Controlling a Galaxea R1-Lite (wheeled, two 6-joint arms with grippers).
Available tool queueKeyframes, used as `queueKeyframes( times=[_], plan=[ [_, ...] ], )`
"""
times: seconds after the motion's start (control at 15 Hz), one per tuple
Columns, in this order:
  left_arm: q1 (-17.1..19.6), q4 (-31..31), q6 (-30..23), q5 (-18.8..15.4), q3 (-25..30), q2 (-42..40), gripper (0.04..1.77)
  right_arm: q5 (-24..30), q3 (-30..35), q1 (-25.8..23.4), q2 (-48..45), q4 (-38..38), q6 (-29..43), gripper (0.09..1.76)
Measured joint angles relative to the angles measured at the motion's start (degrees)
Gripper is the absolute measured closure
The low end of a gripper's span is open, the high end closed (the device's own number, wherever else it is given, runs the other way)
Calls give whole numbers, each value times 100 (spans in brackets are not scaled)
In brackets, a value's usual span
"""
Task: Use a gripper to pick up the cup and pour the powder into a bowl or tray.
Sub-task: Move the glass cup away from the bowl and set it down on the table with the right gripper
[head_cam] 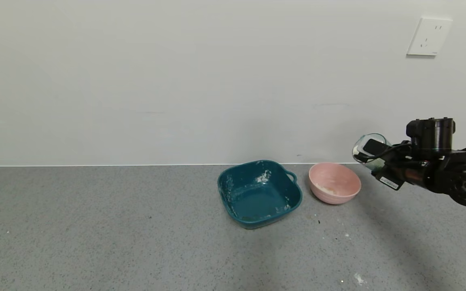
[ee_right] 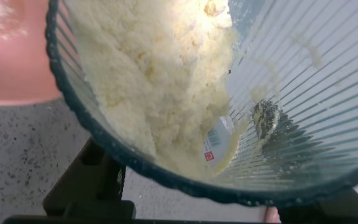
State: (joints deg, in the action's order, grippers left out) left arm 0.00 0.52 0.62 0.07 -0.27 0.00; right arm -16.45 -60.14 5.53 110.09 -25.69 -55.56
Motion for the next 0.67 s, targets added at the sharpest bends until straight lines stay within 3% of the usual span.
queueKeyframes(
  times=[0.67],
  plan=[
    [0, 0, 0, 0, 0, 0, 9, 727, 1050, -334, -968, -72, 2622, 54]
  ],
)
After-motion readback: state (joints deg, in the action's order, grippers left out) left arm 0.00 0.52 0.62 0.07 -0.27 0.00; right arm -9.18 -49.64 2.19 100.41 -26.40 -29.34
